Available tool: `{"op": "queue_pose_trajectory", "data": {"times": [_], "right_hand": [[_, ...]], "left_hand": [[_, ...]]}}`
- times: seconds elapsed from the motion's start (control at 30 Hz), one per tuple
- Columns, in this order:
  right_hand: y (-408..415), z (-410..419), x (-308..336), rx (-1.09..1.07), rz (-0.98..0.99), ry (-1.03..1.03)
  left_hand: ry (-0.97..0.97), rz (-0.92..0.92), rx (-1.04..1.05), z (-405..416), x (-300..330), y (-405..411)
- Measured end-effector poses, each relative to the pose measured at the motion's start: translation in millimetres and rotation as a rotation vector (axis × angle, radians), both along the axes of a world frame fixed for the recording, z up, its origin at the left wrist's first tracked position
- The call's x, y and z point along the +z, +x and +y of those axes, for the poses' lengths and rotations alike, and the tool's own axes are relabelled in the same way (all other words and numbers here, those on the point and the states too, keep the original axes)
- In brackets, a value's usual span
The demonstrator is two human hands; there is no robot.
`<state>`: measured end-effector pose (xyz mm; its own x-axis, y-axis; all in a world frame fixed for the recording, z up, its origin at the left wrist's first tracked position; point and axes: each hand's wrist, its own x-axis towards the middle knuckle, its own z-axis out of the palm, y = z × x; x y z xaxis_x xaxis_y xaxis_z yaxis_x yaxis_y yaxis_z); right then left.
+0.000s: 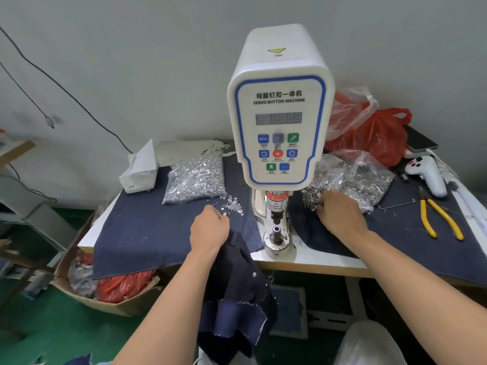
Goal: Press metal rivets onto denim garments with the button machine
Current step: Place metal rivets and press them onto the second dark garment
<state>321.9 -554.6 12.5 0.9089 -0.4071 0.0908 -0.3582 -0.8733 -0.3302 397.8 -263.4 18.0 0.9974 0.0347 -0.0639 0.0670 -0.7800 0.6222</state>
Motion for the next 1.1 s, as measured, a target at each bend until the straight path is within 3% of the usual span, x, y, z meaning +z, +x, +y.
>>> {"op": "queue_pose_trajectory", "data": {"times": [0.27, 0.53, 0.7, 0.8, 0.93, 1.1], "right_hand": [[-5.3, -4.0, 10.3, -0.020, -0.069, 0.133], [-5.8, -6.4, 6.7, -0.054, -0.040, 0.163], [-15.5, 10.0, 22.5, -0.068, -0.170, 0.241], [-28.9, 38.4, 32.1, -0.100, -0.234, 0.717], [-42.0, 78.2, 32.3, -0.187, -0.121, 1.398], [-41.2, 96.3, 38.3, -0.344, -0.081, 1.876]], "left_hand": [[0.099, -0.059, -0.011, -8.0, -16.3, 15.8], [0.064, -0.098, 0.032, -9.3, -19.5, 14.0], [0.034, -0.115, 0.051, -8.9, -18.9, 11.7], [0.005, -0.128, 0.060, -9.1, -18.2, 9.8], [-0.023, -0.137, 0.064, -7.8, -17.5, 7.6], [-0.029, -0.144, 0.052, -6.6, -15.8, 6.9]]}}
